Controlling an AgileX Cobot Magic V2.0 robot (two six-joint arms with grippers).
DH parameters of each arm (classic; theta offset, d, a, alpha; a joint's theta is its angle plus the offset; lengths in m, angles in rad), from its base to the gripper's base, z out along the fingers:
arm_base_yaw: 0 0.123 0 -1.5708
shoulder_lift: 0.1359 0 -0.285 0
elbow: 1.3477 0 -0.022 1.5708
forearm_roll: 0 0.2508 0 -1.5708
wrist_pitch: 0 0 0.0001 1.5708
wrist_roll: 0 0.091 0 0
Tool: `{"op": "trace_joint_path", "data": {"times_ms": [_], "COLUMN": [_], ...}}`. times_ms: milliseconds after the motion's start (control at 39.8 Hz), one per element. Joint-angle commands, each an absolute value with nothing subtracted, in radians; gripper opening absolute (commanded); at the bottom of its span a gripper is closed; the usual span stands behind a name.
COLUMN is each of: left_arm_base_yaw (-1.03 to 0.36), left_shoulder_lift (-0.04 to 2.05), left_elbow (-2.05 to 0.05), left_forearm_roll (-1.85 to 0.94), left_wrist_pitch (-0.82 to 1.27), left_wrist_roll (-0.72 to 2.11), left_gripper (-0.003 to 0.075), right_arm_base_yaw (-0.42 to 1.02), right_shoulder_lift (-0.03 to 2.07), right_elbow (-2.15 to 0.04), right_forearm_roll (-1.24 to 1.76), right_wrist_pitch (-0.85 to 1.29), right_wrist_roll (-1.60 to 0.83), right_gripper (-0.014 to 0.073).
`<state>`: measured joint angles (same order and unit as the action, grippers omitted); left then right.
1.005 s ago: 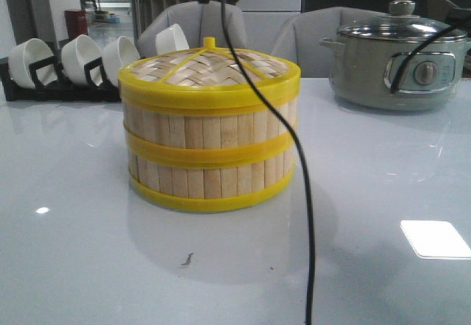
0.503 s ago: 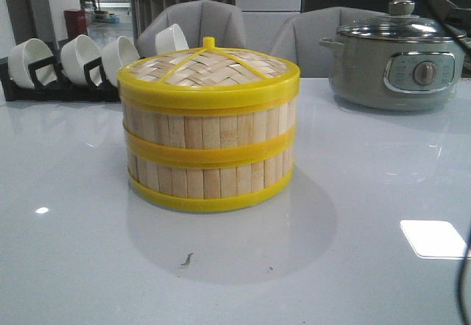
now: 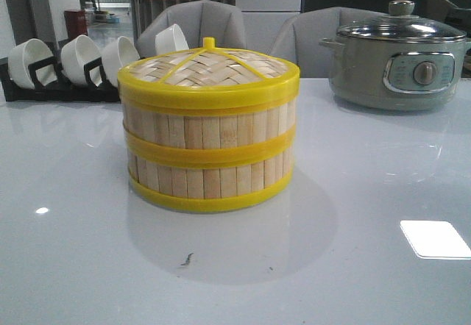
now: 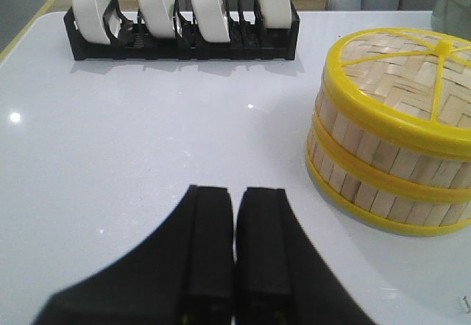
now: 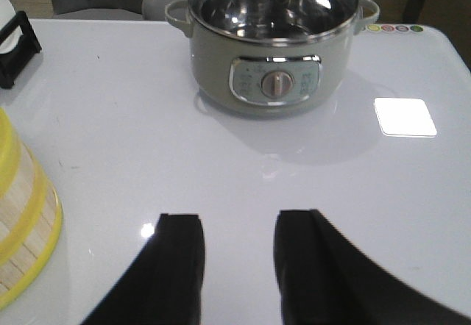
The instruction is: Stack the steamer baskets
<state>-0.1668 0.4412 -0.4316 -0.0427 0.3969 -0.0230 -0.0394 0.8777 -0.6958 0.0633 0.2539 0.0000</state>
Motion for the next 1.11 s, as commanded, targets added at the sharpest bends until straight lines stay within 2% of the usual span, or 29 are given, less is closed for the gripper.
{"op": "trace_joint_path", "data": {"times_ms": [0,377,653,729,829,905,1080], "left_arm_base_yaw": [-0.175,-0.175,-0.175,-0.175,-0.175,-0.175,-0.175], "left_shoulder_lift": [0.444,0.444,0.444,0.444,0.444,0.444,0.444], "left_elbow": [-0.46,-0.46,-0.46,-0.46,-0.46,-0.46,-0.46], "left_forearm_roll": [-0.052,-0.052,-0.052,-0.052,-0.052,-0.052,-0.052], "left_wrist_pitch": [0.305,0.305,0.305,0.305,0.305,0.305,0.305], "left_wrist_roll": [-0.02,-0.02,-0.02,-0.02,-0.02,-0.02,-0.02], "left_gripper": [0.0087,0.0087,0.0087,0.0087,0.0087,0.0087,0.0087], "right_arm_base_yaw": [-0.054,-0.101,-0.105,-0.105,-0.105,-0.105,-0.105], "right_shoulder_lift": [0.771,0.473,0.363,0.362,0.362,0.362,0.362], "right_elbow": [-0.605,-0.277,-0.232,-0.232,-0.232,-0.232,-0.232], "right_forearm_roll": [0.064,0.064,0.064,0.064,0.064,0.064,0.064], "right_wrist_pitch": [0.115,0.037,0.03,0.03,0.029,0.022,0.042], "right_wrist_roll": [-0.013,-0.013,-0.013,-0.013,-0.013,-0.013,-0.013], "right_gripper": [0.0354,0.0354,0.0352,0.0279,0.0005,0.0055,0.0039]}}
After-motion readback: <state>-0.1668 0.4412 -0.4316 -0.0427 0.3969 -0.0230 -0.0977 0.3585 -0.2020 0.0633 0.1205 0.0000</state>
